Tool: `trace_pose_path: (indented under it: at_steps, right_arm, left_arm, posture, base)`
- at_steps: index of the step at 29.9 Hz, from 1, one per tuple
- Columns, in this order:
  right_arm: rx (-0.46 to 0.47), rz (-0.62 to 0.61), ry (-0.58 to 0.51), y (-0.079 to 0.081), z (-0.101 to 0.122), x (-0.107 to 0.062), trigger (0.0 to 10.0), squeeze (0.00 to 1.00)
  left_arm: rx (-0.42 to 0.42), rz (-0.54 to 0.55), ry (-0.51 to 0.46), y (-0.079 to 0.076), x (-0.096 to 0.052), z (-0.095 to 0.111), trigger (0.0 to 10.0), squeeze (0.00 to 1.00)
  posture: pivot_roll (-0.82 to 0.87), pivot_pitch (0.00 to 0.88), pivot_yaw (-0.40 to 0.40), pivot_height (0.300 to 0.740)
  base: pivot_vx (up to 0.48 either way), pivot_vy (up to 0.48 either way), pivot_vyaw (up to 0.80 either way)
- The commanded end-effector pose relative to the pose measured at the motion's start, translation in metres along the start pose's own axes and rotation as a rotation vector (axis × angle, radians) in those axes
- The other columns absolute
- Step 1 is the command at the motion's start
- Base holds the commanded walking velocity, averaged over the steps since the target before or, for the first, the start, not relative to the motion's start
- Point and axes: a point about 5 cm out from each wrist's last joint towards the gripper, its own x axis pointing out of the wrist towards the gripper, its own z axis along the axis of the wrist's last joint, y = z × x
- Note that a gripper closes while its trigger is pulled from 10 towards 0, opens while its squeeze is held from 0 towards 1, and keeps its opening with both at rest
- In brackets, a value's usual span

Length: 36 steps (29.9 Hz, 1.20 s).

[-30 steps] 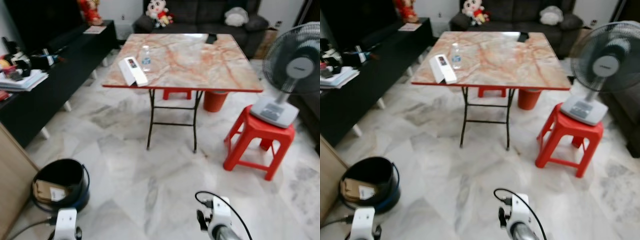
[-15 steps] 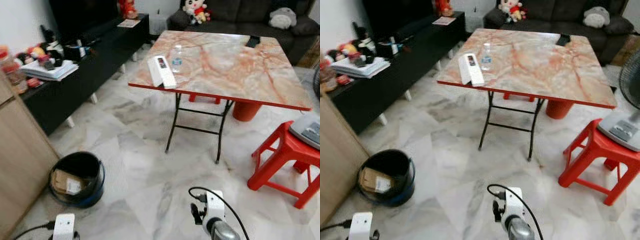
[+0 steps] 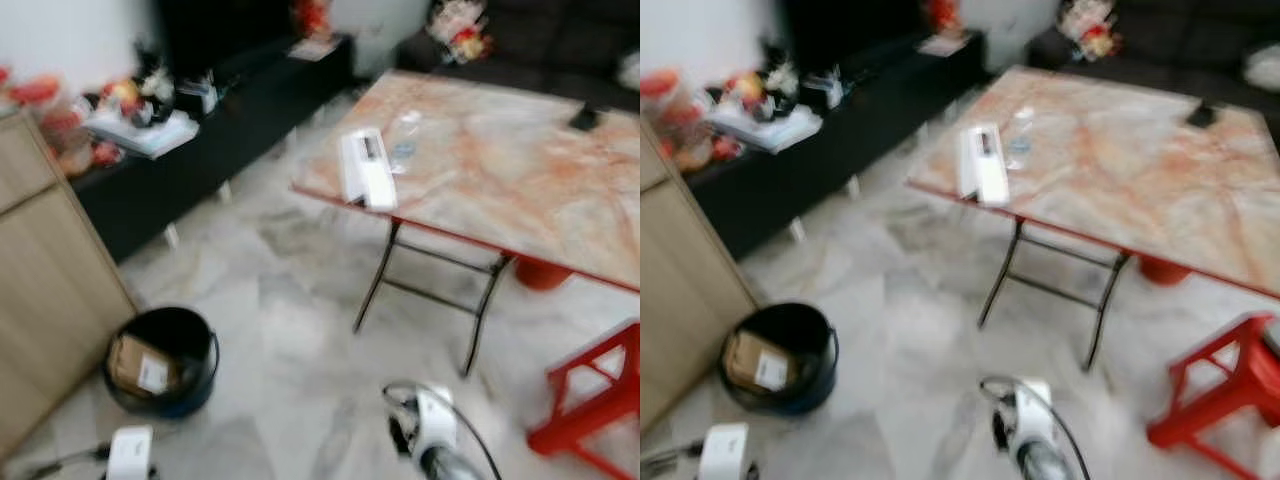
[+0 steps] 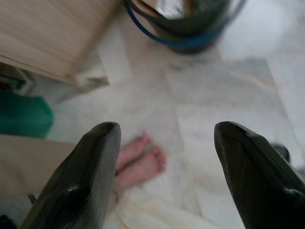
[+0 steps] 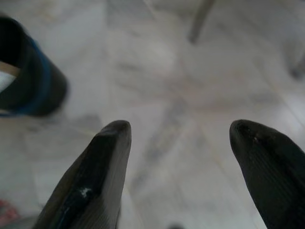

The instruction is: Picking trash to rubbish bin

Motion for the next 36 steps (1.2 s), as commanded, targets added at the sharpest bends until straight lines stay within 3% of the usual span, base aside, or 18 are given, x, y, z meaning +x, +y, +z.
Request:
trace_pose_path:
  at_steps: [1,15,19,22,23,27,32,36]
  right_arm:
    - [-0.003,-0.020,0.020,-0.008,-0.007,-0.003,10.0,0.00]
    - [0.008,0.004,-0.017,-0.004,0.001,-0.001,10.0,0.00]
    - [-0.004,0.043,-0.153,0.003,0.032,0.004,10.0,0.00]
    - [-0.019,0.047,-0.313,0.005,0.070,0.006,10.0,0.00]
    - [-0.019,0.047,-0.313,0.005,0.070,0.006,10.0,0.00]
    - [0.024,0.019,-0.506,0.001,0.121,0.004,10.0,0.00]
    - [0.044,0.002,-0.514,-0.004,0.129,0.004,10.0,0.00]
    - [0.058,0.018,-0.552,-0.002,0.134,0.002,10.0,0.00]
  left_arm:
    - [-0.013,-0.006,-0.008,-0.004,0.001,0.005,10.0,0.00]
    - [-0.011,-0.005,-0.015,-0.004,0.002,0.007,10.0,0.00]
    - [-0.008,-0.005,-0.013,-0.003,0.002,0.007,10.0,0.00]
    - [-0.005,-0.008,-0.015,-0.004,0.002,0.007,10.0,0.00]
    - [-0.005,-0.008,-0.015,-0.004,0.002,0.007,10.0,0.00]
    - [0.007,-0.055,-0.030,-0.010,0.002,0.010,10.0,0.00]
    - [0.005,-0.056,-0.036,-0.012,0.001,0.011,10.0,0.00]
    - [0.000,-0.053,-0.049,-0.011,0.001,0.012,10.0,0.00]
  posture:
    - [-0.03,0.000,-0.004,0.740]
    - [-0.02,0.000,0.000,0.740]
    - [-0.03,0.000,0.002,0.740]
    - [-0.03,0.000,0.002,0.740]
    - [-0.03,0.000,0.002,0.740]
    - [-0.03,0.000,0.005,0.740]
    - [-0.02,0.000,-0.001,0.740]
    - [-0.02,0.000,-0.001,0.740]
  base:
    - [0.428,0.000,0.80]
    - [0.427,0.000,0.17]
    - [0.425,0.000,0.00]
    - [0.425,0.000,0.00]
    - [0.424,0.000,0.00]
    - [0.291,0.000,0.00]
    - [0.000,0.000,0.00]
    - [0.000,0.000,-0.80]
